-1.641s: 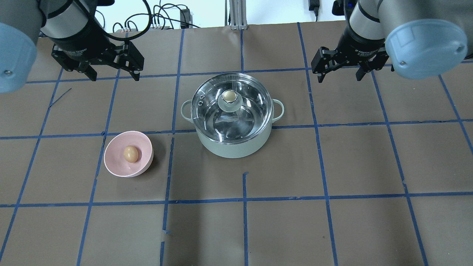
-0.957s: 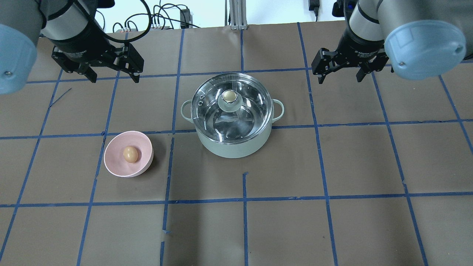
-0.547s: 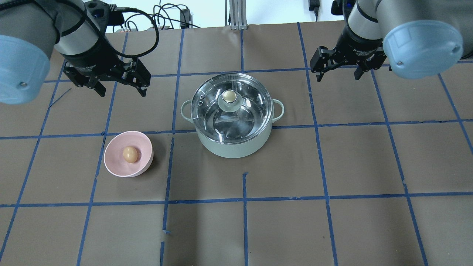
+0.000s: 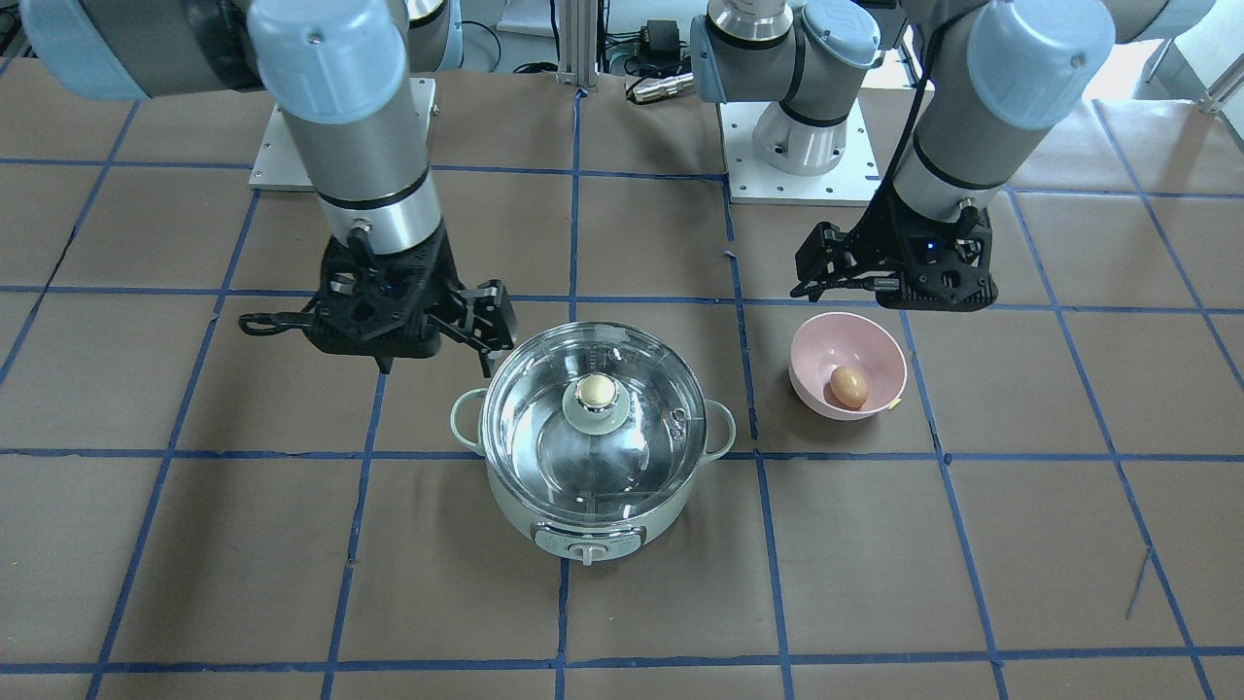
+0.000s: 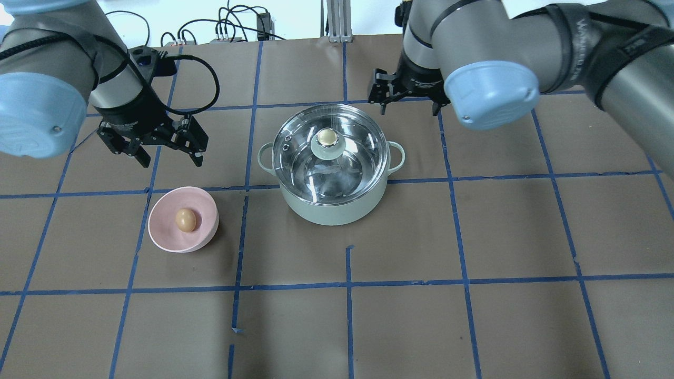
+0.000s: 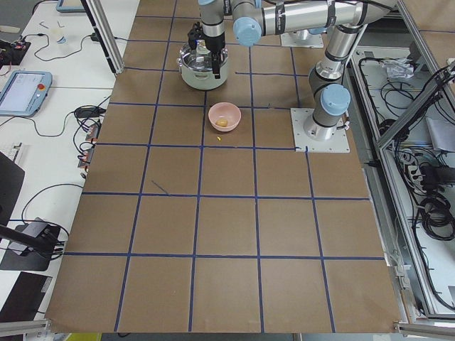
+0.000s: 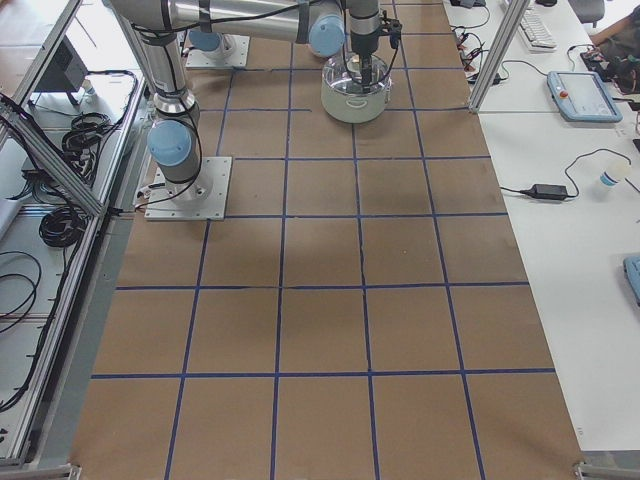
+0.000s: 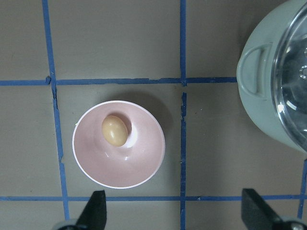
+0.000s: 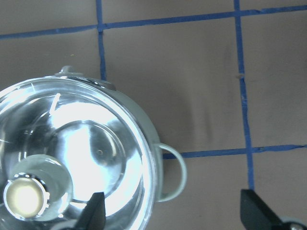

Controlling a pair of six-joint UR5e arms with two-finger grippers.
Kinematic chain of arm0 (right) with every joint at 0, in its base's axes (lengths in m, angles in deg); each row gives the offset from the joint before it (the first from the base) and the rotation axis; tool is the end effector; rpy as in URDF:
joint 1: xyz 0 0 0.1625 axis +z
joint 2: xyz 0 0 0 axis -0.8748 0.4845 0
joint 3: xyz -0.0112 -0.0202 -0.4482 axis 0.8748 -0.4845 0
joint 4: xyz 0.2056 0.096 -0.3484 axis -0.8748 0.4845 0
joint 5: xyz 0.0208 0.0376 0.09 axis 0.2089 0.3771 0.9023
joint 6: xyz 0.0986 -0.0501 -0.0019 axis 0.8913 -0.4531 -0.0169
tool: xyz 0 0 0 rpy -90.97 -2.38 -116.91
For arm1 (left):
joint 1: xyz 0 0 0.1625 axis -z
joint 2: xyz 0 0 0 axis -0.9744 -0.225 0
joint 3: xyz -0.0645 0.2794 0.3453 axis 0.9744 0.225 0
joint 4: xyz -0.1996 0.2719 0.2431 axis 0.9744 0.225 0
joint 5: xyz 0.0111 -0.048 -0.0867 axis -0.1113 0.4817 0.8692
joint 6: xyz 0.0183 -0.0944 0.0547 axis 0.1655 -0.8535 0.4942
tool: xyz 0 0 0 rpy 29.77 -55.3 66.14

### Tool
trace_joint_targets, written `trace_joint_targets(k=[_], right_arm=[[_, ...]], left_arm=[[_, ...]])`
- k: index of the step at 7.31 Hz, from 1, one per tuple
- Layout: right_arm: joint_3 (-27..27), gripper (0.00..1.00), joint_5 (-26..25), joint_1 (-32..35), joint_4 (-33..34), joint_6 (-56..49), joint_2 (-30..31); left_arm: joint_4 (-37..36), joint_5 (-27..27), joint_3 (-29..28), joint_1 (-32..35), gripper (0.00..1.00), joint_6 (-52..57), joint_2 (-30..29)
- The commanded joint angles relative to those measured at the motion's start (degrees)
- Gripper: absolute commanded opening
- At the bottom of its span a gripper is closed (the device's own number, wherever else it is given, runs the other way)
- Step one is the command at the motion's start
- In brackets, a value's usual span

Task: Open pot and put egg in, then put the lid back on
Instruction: 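Lower the left gripper to the egg while the right reaches the lid knob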

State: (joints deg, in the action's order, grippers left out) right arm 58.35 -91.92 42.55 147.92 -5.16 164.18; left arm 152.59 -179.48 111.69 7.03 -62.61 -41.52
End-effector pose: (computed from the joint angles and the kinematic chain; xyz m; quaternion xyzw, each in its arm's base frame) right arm 0.2714 -0.5533 0.4253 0.0381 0.9960 -0.0772 0.0248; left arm -0.0794 -0.4985 0.4130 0.0131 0.9984 0.0547 0.0045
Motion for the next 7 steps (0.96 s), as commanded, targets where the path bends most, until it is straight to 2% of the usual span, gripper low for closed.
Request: trace_joint_targets(k=[1,3,5,6,7], right_arm=[[-5.48,1.0,-0.24,5.74,0.9,9.92,-6.0],[-5.94,1.0,-0.5,9.27,1.77,12.51,-8.3],[-5.85,1.0,-0.42,10.06,4.67,12.69,-9.8],[-5.07,0.97,-0.41,10.07,4.59,12.0,-9.98],[-3.76,0.93,-0.41,10.07,4.76,11.73,-9.89]], left_arm=[[-1.35,-0.68,2.09,-4.47,1.0,3.4,-2.83],[1.18,-2.0,1.2,-4.84,1.0,3.23,-8.44],[-0.37,-1.48,3.91,-5.01,0.99,2.36,-9.61],[-4.21,-1.65,7.84,-5.45,0.98,2.27,-8.92],[-12.86,-1.48,12.58,-7.02,0.97,2.18,-9.0]])
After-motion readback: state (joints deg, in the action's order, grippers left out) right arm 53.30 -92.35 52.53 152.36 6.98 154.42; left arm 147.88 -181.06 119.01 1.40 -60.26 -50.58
